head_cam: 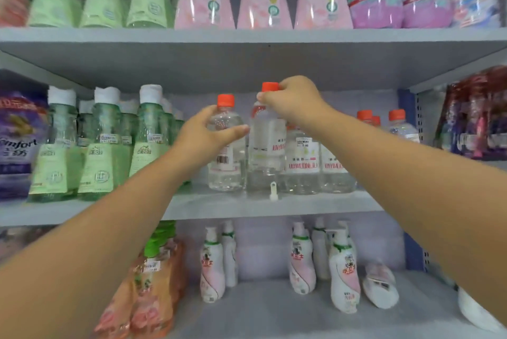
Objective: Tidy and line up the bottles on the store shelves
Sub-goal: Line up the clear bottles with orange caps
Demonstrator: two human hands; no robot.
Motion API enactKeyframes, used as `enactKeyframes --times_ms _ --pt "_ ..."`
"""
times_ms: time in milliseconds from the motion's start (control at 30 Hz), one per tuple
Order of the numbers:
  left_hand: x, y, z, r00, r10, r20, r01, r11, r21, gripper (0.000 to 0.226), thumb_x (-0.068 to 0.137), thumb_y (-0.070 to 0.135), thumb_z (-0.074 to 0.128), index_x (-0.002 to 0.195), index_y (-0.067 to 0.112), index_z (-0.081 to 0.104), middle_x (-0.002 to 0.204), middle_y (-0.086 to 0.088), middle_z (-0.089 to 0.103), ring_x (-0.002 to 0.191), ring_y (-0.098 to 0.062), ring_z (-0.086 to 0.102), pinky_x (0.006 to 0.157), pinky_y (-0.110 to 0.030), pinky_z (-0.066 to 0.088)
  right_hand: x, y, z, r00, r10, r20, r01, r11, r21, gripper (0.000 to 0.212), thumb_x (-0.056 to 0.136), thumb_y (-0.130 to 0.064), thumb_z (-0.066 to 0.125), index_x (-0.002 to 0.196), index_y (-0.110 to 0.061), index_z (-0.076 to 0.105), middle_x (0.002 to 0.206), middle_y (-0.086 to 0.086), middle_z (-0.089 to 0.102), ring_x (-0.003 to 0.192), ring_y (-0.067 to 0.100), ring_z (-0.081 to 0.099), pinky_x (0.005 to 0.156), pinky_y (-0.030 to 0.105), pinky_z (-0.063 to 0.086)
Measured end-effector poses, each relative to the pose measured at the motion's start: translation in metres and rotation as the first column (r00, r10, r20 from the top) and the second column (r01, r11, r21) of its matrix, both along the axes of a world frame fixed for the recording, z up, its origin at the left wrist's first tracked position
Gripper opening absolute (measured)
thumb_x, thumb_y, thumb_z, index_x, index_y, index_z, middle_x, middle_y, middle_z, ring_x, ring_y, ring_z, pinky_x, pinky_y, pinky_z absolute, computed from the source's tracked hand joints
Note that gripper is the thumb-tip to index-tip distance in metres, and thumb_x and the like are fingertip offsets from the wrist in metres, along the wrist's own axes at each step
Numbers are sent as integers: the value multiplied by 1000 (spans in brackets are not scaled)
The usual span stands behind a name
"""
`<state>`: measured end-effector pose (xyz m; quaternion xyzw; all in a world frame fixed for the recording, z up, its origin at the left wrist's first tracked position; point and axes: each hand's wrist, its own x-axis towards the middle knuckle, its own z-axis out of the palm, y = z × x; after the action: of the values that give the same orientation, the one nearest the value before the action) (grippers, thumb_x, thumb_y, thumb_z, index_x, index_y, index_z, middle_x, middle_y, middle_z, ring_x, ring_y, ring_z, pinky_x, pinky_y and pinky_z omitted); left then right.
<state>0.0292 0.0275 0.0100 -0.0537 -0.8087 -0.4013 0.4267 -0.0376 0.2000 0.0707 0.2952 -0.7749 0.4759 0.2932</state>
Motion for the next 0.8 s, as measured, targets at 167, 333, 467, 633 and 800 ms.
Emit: enactKeyframes --times_ms 167,333,467,633,800 --pt "-24 -14 -6 1000 -9 -15 9 1000 -18 38 84 53 76 115 40 60 99 27 57 84 13 52 65 -14 40 -14 -15 -1 987 -139 -77 147 982 118 25 85 -34 67 75 -15 55 71 5 54 62 21 50 58 31 43" --pt "-44 -23 -16 999 -17 -31 18 999 41 43 83 53 76 120 36 61 107 18 62 88 8 55 67 -17 43 -26 -28 -2 972 -196 -130 220 953 208 32 86 -37 65 69 -14 52 65 2 53 59 21 49 53 29 40" --pt "-58 -27 -21 992 114 -62 -114 993 -4 50 76 66 75 118 40 65 119 6 55 89 -8 60 78 -28 49 -31 -26 -7 926 -306 -220 365 875 320 37 84 -40 63 63 -15 46 59 -1 47 55 20 46 50 27 34" --pt "-64 -26 -23 987 157 -37 -159 984 -83 60 81 76 60 128 39 61 125 -1 55 85 -10 64 70 -24 44 -35 -26 -7 908 -310 -281 407 808 426 32 92 -41 59 76 -13 58 73 1 56 68 24 55 53 29 38" --pt "-43 -30 -42 988 127 85 -122 990 -67 54 86 50 70 132 32 47 125 8 57 99 -5 62 81 -26 48 -33 -9 21 949 -142 -280 279 792 543 35 100 -38 55 126 -19 69 126 -1 68 103 20 63 87 31 49"
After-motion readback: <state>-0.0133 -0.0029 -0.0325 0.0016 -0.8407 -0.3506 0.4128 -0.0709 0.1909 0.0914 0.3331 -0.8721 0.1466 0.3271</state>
